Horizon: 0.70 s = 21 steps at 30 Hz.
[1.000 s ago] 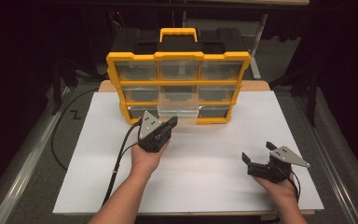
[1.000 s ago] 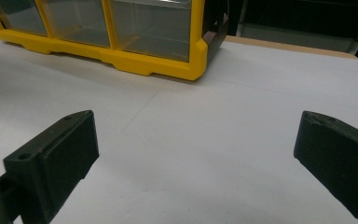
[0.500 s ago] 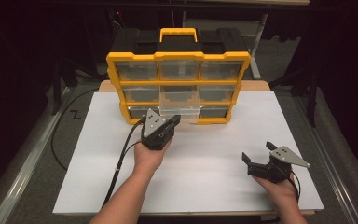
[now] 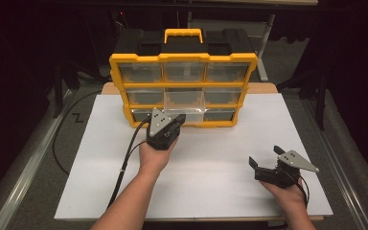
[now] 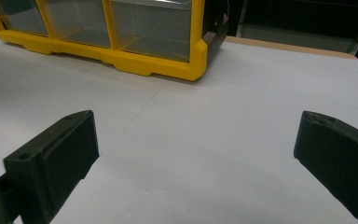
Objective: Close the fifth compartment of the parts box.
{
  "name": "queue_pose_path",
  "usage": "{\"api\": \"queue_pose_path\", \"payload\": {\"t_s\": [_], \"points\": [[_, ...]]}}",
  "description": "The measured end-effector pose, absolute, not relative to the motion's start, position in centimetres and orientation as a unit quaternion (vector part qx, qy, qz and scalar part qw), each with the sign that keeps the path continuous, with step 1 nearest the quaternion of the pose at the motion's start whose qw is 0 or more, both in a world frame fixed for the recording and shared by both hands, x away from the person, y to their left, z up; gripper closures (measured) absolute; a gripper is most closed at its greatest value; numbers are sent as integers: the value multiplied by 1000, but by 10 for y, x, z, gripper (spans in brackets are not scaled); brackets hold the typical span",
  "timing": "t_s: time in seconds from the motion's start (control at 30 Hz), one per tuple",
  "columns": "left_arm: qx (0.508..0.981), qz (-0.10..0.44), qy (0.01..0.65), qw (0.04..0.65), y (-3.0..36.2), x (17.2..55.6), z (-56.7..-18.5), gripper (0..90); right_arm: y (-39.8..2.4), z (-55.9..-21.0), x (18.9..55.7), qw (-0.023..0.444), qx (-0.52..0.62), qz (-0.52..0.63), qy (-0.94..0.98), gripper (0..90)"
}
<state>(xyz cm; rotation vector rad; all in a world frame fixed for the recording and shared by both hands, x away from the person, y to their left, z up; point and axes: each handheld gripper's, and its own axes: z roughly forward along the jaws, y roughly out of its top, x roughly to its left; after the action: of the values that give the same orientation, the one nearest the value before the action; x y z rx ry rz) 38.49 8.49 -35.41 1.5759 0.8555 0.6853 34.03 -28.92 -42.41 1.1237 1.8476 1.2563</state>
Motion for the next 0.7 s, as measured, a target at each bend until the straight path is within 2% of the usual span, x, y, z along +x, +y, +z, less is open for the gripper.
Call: {"api": "queue_pose_path", "payload": {"t_s": [0.7], "points": [[676,298,382,556,84,406,-357,897,-289,-425,339,312,423,478,704,11]]}}
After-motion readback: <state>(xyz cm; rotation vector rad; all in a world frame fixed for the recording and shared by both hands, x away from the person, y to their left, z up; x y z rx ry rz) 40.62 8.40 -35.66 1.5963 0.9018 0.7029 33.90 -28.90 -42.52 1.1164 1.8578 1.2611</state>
